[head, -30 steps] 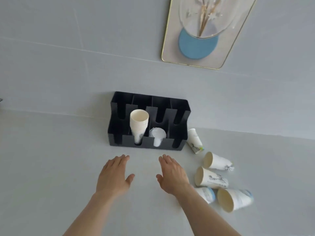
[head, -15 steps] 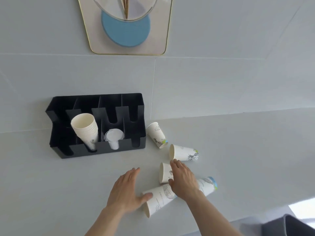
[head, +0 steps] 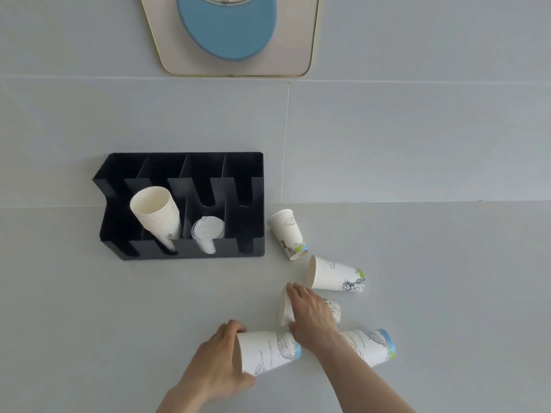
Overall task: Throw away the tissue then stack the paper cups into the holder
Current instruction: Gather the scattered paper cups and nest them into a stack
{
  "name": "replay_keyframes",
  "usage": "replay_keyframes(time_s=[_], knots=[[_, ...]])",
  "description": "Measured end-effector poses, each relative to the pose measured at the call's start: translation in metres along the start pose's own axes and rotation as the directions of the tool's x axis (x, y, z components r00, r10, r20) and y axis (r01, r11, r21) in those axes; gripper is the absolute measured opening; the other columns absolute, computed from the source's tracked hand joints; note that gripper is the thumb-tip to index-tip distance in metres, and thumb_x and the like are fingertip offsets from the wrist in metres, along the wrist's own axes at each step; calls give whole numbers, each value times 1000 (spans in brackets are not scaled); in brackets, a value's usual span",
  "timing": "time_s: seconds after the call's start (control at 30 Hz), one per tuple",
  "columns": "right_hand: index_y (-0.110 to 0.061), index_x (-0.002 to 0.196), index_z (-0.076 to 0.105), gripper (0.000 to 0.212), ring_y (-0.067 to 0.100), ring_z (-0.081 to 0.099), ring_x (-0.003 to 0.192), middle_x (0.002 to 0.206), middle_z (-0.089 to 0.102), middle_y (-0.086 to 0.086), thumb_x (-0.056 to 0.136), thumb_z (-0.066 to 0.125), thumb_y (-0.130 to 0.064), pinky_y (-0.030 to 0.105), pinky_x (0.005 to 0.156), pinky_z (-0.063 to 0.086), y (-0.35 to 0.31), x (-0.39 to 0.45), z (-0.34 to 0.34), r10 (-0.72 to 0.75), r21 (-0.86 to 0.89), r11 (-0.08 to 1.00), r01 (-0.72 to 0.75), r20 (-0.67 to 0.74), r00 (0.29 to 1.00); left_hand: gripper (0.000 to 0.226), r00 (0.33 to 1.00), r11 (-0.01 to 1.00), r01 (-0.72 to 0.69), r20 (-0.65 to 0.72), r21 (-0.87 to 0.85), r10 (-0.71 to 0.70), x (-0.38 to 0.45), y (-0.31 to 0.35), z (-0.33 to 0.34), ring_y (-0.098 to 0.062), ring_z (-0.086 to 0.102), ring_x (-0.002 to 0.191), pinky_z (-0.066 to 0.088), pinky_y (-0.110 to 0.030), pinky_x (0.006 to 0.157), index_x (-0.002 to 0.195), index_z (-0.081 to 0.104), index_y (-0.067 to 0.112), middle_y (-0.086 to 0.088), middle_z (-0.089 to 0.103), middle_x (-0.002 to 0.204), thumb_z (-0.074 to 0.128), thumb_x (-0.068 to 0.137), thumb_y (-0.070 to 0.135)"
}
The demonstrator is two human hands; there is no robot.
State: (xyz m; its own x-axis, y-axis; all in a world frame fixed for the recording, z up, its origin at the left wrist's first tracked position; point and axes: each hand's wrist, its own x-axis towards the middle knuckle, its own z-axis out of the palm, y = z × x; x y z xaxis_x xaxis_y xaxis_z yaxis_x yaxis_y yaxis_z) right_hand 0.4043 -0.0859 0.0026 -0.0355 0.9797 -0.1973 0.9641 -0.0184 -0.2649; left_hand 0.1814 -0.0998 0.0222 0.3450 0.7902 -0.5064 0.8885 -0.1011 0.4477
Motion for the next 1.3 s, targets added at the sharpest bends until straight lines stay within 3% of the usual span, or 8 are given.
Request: replay_keyframes(time_s=[0.13,0.33,0.5,0.7,0.83,0.97,1.13,1.3], knots=[[-12,143,38,72,26,51,126,132,53,3,80,73,-9,33,102,44,-20,28,-12,7,-6,1000,-7,24,1000,84,991,998,-13,-134,-54,6,15,-32,-55,-14,56,103,50,-28,78,138,30,40,15,34,130,69,64,40],[-15,154,25,89,26,54,118,128,51,2,81,76,-30,33,92,49,-37,40,-37,125,-2,992,-126,-117,985,105,943,987,-160,-296,2,153,40,-32,-121,-16,42,131,46,-36,102,154,15,37,12,38,141,74,67,48],[-10,149,36,92,25,49,103,126,53,6,71,83,-30,38,72,51,-44,33,-52,142,226,972,-61,-362,921,99,917,983,-168,-355,68,181,43,-26,-92,-16,41,132,39,-30,108,152,24,28,10,40,144,70,69,56],[-23,148,35,92,13,54,110,125,49,-10,70,80,-45,28,88,51,-77,27,-90,173,553,823,130,-462,870,102,918,976,-215,-349,-33,190,48,-34,-60,-11,42,131,42,-27,104,156,19,31,14,34,147,71,71,54],[-30,144,38,88,5,52,118,127,49,-23,68,79,-49,11,96,42,-101,17,-94,154,620,768,157,-418,895,103,920,951,-255,-346,-178,182,54,-36,-56,-4,52,122,51,-23,86,153,23,35,22,37,138,75,67,50],[-31,147,36,92,9,54,124,130,50,-19,69,84,-37,30,102,51,-112,14,-75,144,660,738,138,-354,924,99,919,923,-257,-367,-287,142,58,-38,-52,-1,56,115,53,-23,84,141,31,43,29,47,126,82,56,51],[-31,155,23,97,4,52,120,133,48,-16,74,75,-45,29,100,49,-119,14,-55,64,586,800,132,-303,951,103,921,878,-235,-384,-418,64,57,-35,-53,2,59,116,53,-23,86,139,31,49,32,56,127,85,51,56],[-24,157,28,85,8,41,141,160,32,-13,87,61,-59,32,111,43,-110,11,-29,-29,430,895,119,-211,977,128,925,871,-248,-370,-424,84,55,-42,-57,-7,66,100,55,-27,78,148,2,54,32,56,116,88,54,47]])
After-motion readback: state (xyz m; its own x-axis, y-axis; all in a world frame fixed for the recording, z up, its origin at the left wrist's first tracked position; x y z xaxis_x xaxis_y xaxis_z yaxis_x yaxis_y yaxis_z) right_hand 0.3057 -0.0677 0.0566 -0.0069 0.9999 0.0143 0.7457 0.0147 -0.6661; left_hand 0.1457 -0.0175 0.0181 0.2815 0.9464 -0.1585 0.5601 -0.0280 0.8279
